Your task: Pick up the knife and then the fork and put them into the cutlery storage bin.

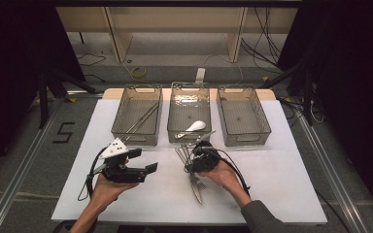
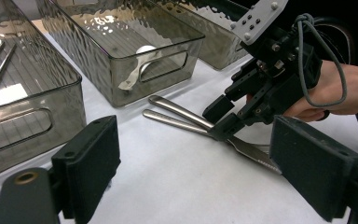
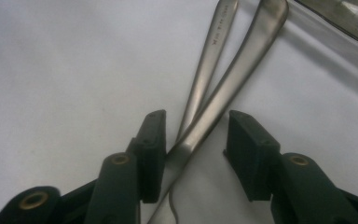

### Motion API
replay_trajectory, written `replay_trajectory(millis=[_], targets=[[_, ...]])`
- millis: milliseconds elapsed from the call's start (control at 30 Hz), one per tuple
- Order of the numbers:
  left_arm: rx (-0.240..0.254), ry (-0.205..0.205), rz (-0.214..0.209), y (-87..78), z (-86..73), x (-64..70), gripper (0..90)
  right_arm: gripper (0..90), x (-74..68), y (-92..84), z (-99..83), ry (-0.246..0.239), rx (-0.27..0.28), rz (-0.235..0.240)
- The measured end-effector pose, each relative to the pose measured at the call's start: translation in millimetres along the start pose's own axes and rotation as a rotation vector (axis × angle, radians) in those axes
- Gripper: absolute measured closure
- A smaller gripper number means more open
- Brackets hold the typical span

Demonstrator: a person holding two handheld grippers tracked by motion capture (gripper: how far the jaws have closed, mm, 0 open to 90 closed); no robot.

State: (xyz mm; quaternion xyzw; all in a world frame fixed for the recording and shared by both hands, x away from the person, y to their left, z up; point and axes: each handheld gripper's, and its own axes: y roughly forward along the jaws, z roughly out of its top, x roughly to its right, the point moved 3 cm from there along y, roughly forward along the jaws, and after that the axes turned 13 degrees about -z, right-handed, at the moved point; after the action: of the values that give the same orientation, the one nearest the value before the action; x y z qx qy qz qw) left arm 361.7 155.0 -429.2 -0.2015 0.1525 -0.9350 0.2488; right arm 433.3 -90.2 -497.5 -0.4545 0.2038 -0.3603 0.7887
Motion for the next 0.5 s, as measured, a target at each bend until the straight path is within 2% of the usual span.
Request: replay_trajectory(millis=[167,500], targets=[[0.0,-0.002,0.005,-0.3,0.0,-0.6,15.4,60.4,-2.3,0.0,2.4,-0.031,-0.01,-0.019],[0.003,-0.009,0.007,-0.7,0.6,-1.7,15.5,59.4,-4.1,0.4,3.6,-0.047,-0.031,-0.032]])
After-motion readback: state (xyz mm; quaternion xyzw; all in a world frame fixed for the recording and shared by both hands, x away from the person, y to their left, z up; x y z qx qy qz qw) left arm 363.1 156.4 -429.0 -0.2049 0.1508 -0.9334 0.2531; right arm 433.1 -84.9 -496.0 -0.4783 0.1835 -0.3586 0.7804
